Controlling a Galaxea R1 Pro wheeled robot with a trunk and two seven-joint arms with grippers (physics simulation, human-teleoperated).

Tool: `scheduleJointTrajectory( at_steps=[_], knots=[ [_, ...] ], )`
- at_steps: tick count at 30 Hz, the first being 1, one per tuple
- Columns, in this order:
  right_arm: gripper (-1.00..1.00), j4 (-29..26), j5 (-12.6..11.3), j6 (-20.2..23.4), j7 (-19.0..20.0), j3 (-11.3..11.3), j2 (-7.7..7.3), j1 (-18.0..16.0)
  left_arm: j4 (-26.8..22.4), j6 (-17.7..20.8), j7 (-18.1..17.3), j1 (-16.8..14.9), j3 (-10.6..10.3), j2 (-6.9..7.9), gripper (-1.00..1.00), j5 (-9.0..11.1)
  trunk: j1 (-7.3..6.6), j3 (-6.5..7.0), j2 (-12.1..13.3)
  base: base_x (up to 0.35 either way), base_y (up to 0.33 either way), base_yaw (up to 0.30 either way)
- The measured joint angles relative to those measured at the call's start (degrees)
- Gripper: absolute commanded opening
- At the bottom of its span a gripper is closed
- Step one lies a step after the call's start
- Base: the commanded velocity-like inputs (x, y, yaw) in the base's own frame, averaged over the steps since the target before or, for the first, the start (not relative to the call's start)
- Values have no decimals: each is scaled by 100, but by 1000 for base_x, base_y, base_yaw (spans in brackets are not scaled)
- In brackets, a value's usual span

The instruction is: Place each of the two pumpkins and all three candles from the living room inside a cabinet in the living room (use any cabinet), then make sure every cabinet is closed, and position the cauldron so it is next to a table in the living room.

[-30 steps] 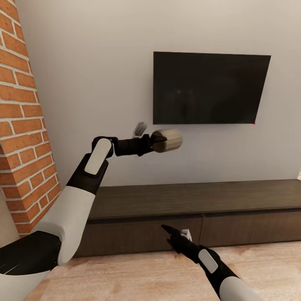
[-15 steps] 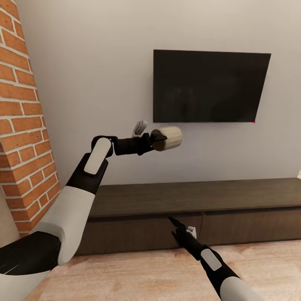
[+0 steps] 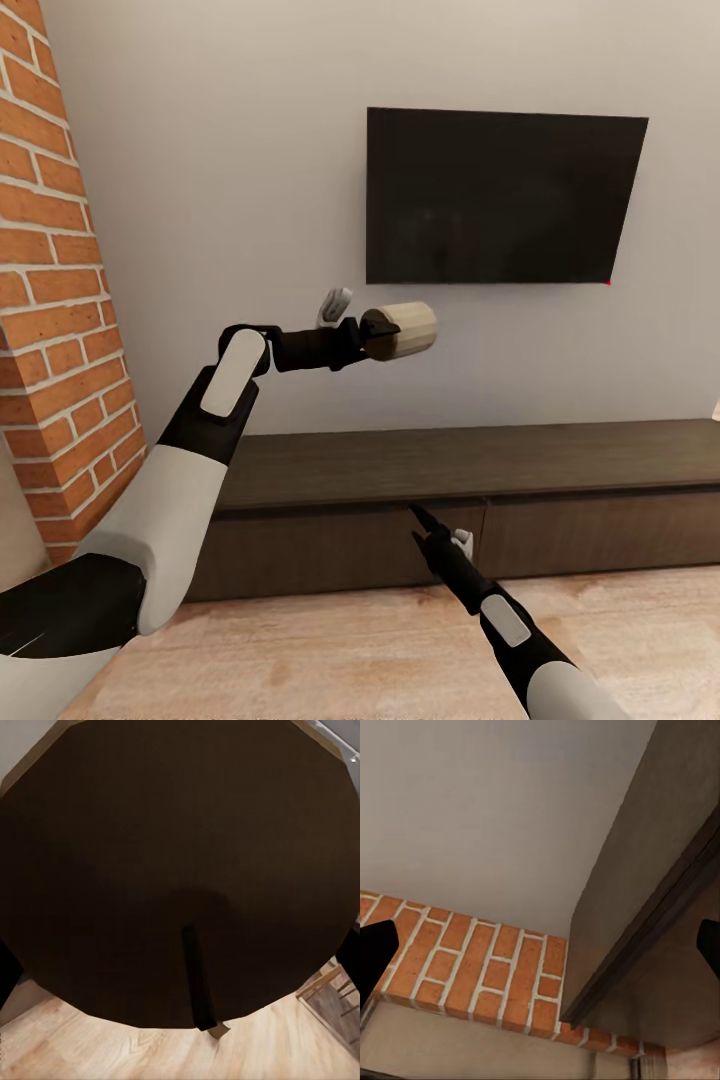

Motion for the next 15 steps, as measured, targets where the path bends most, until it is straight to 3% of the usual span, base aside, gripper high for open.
scheduleJointTrajectory(
  at_steps=[4,10,15],
  knots=[
    [100,24,-21,12,29,-11,-1,0,-2,1,-8,0,-4,0,-100,8,0,0,0,0,0,0],
    [100,46,-41,-1,-332,-20,2,0,-1,1,-3,1,-16,0,-100,9,0,0,0,2,0,0],
    [100,56,-52,8,-461,-21,7,3,-2,0,-1,1,-21,-2,-100,5,-3,0,0,272,0,0]
  ],
)
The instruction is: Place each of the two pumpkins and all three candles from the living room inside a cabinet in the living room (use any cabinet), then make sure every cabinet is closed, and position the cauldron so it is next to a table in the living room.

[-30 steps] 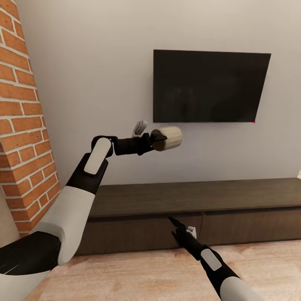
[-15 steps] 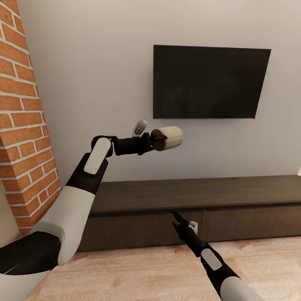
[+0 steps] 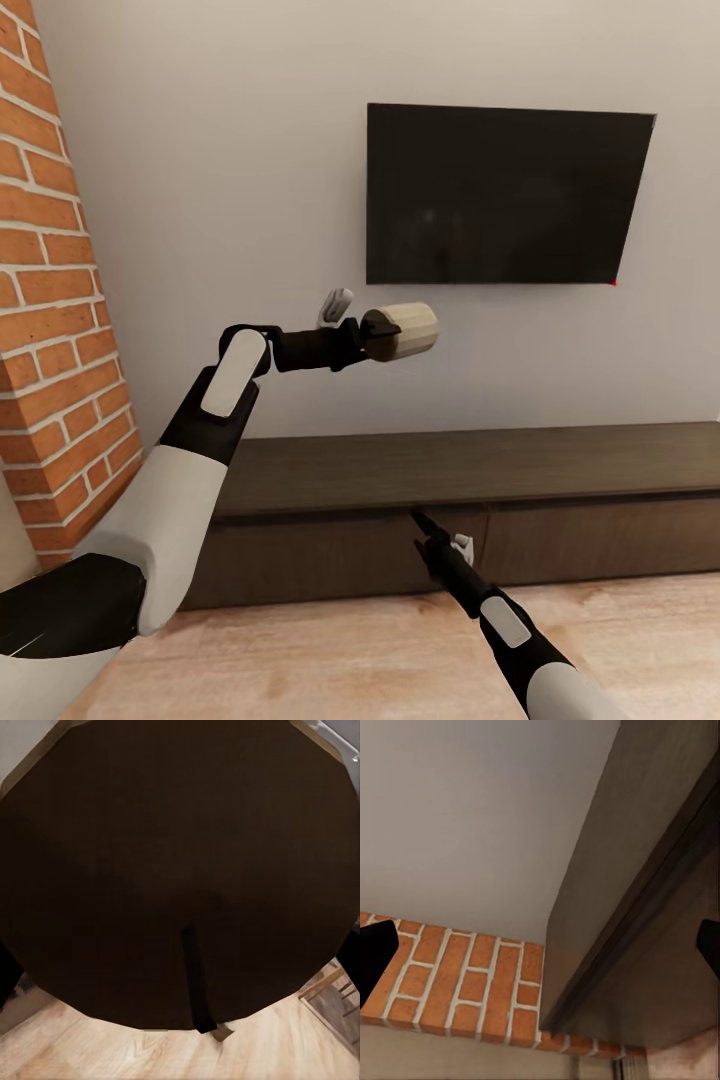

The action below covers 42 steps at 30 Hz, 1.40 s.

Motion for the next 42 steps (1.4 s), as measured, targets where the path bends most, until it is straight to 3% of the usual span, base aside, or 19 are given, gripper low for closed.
scheduleJointTrajectory(
  at_steps=[15,19,21,24,38,42],
  knots=[
    [100,1,-1,81,-80,-8,-8,-1,8,0,-2,1,-14,2,-100,-6,3,0,0,195,-38,0],
    [100,1,-341,331,-55,-4,-9,-1,9,0,-7,1,-15,3,-100,-5,3,0,0,4,-1,0],
    [100,1,-522,377,-57,3,-9,-1,9,0,-8,1,-15,3,-100,-25,9,-44,-2,0,0,0],
    [100,1,-593,393,-57,8,-8,-1,9,0,-9,0,-15,3,-100,-14,17,-110,-6,0,0,0],
    [100,1,-607,343,-44,27,0,-1,11,0,-8,-1,-15,3,-100,-23,53,-421,-25,0,0,0],
    [100,1,-593,332,182,32,0,-2,7,0,-8,-1,-15,3,-100,-20,63,-510,-30,0,0,0]
  ],
)
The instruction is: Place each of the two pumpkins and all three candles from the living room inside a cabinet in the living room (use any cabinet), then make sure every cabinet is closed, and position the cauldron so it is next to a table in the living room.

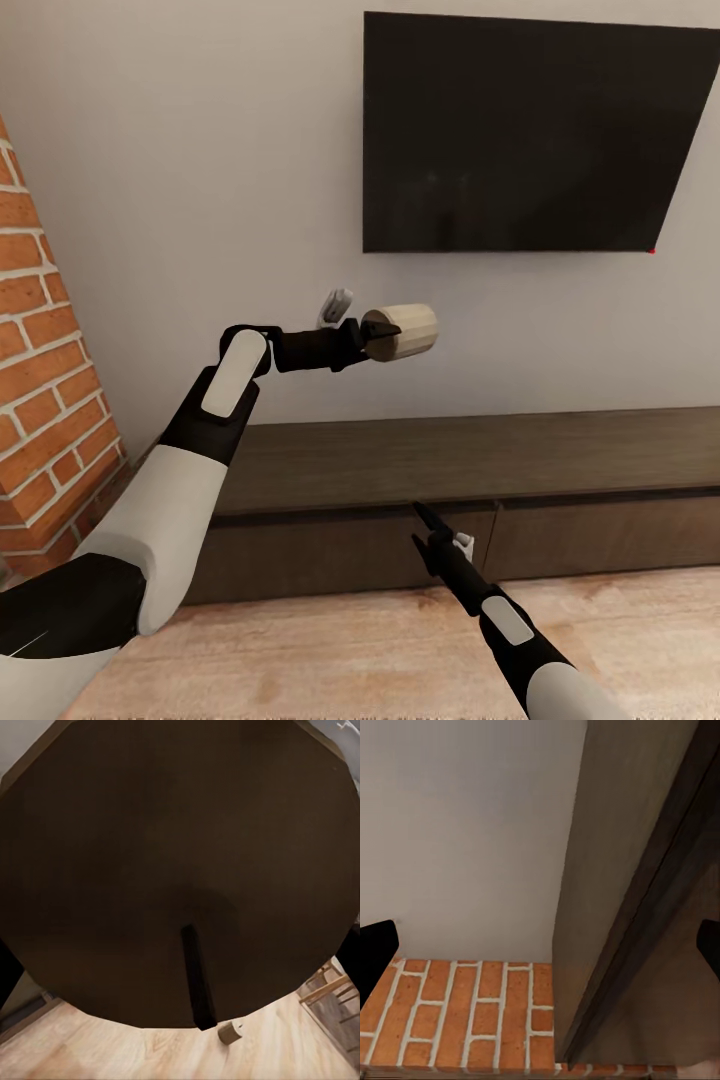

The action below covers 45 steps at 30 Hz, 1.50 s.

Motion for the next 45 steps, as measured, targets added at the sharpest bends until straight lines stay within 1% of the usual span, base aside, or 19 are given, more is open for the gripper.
scheduleJointTrajectory(
  at_steps=[3,5,18,26,31,33,37,45],
  knots=[
    [100,0,13,-2,352,5,0,0,2,0,0,1,0,0,-100,1,8,-67,-4,0,0,0],
    [100,0,16,-3,463,5,0,1,-2,0,0,0,0,0,-100,1,13,-111,-7,0,0,0],
    [100,-39,14,-4,544,6,0,0,-15,0,-2,1,29,0,-100,10,46,-399,-24,0,0,0],
    [100,-65,18,-12,549,-1,0,-1,-16,0,-6,0,21,0,-100,19,46,-400,-25,0,0,0],
    [100,-70,20,-135,550,-3,0,-1,-16,-7,-2,2,24,0,-100,17,46,-400,-25,9,0,0],
    [100,-71,20,-177,554,-3,-5,0,-16,-8,1,0,22,0,-100,35,45,-400,-25,151,0,0],
    [100,-71,19,-203,543,-3,-8,-1,-15,-9,3,3,9,-8,-100,7,44,-400,-25,226,0,0],
    [100,-71,13,-207,537,-3,-8,-1,-16,-9,-3,1,1,-4,-100,21,46,-400,-25,36,0,0]
  ],
)
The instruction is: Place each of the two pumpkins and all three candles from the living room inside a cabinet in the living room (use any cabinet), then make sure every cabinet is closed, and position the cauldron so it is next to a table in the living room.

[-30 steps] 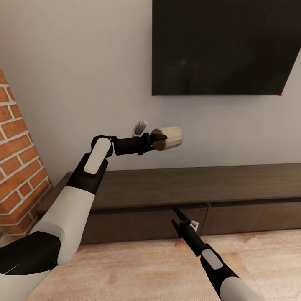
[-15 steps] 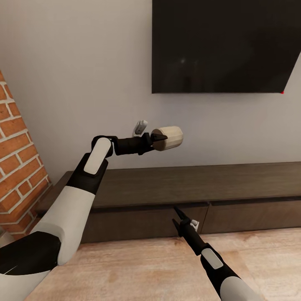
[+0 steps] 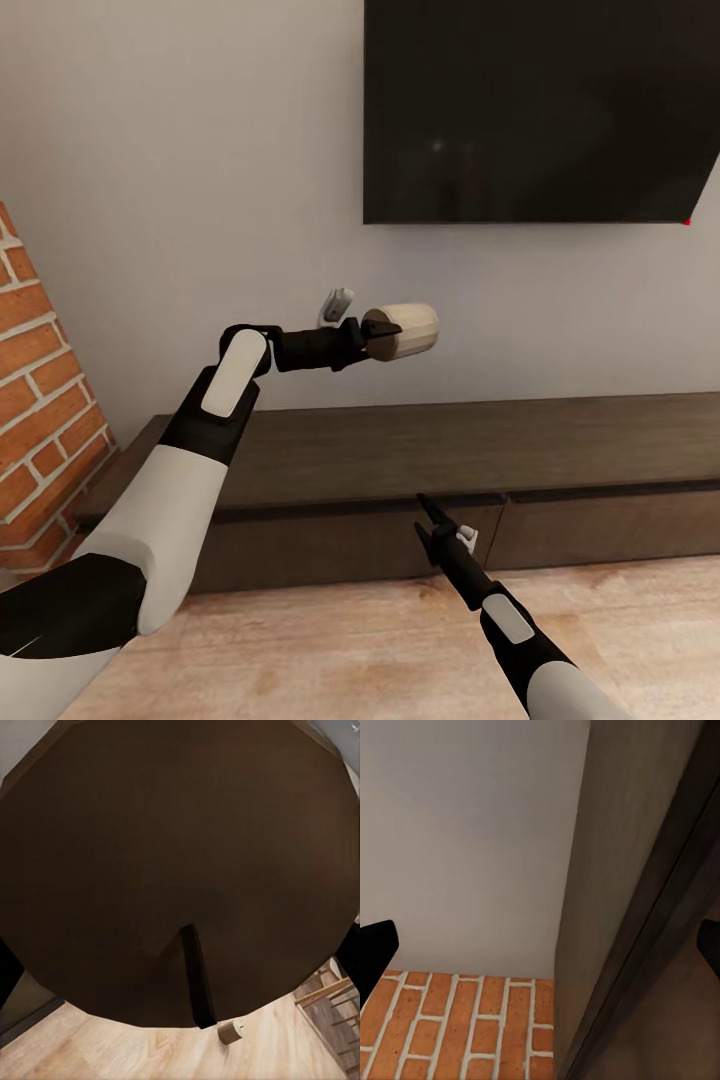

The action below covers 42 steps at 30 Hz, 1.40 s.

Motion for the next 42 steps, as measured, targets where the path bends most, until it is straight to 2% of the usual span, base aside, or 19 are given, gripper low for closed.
scheduleJointTrajectory(
  at_steps=[3,17,23,29,42],
  knots=[
    [100,0,0,0,2,0,0,0,-1,0,-47,-1,0,3,-100,18,0,0,0,2,0,0],
    [100,0,9,-1,25,0,-2,0,0,0,-132,0,-2,4,-100,-8,37,-310,-18,0,0,0],
    [100,0,2,46,435,-4,-74,0,-1,8,-137,-1,-1,4,-100,-4,52,-443,-26,0,0,0],
    [100,0,1,28,478,-9,-138,0,-1,9,-147,0,-1,4,-100,-5,67,-576,-34,0,0,0],
    [100,0,-8,19,425,-13,-158,0,-2,10,-144,-2,-1,4,-100,7,67,-577,-35,0,0,0]
  ],
)
